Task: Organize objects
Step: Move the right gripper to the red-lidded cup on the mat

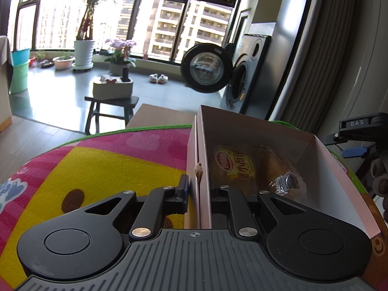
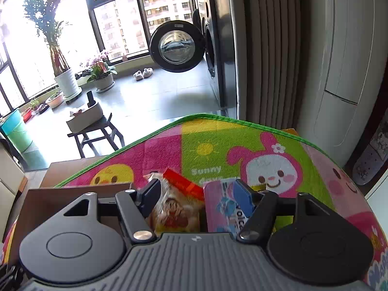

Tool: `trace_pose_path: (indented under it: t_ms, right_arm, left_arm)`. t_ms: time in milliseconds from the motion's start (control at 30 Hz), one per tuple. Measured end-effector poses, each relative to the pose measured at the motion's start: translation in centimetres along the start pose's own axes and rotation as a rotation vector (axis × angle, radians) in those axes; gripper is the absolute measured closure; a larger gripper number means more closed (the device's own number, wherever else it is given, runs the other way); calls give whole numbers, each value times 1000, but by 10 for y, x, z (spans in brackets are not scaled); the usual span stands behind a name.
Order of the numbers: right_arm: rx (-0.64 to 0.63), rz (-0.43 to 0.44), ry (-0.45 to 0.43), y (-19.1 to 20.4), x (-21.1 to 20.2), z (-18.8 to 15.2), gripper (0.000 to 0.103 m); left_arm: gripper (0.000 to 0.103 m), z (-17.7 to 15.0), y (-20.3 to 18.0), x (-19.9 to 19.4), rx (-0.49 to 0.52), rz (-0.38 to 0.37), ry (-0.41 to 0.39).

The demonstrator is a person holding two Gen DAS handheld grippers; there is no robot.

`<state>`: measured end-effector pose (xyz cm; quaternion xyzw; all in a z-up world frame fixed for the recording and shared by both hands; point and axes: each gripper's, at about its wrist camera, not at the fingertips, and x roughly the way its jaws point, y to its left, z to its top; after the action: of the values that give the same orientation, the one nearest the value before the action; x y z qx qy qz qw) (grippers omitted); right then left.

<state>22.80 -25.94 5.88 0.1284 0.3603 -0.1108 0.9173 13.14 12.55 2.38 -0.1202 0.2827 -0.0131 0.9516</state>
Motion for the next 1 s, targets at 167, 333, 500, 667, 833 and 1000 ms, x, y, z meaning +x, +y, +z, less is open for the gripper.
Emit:
trace_pose_path:
  t_ms: [167,333,500,667,833,1000]
  right_arm:
    - [-52,10,37,-2,27,1,45]
    - [-112,115,90,-20,-2,-15,49]
    - [-163,161,89,-32,-45,-45,49]
    - [-221,236,143,-29,-67,-76,45]
    - [-143,302,213,-35,-68,-99,48]
    - [-201,230,196,-36,-87,-115,80]
  left_arm:
    - [88,-1,0,0,3,2,1]
    - [88,-1,0,0,7,5,1]
    - [88,0,0,0,8,5,0]
    - [88,-1,-1,0,8,5,1]
    - [88,0,-1,0,7,4,1]
    - [88,0,-1,0,7,4,2]
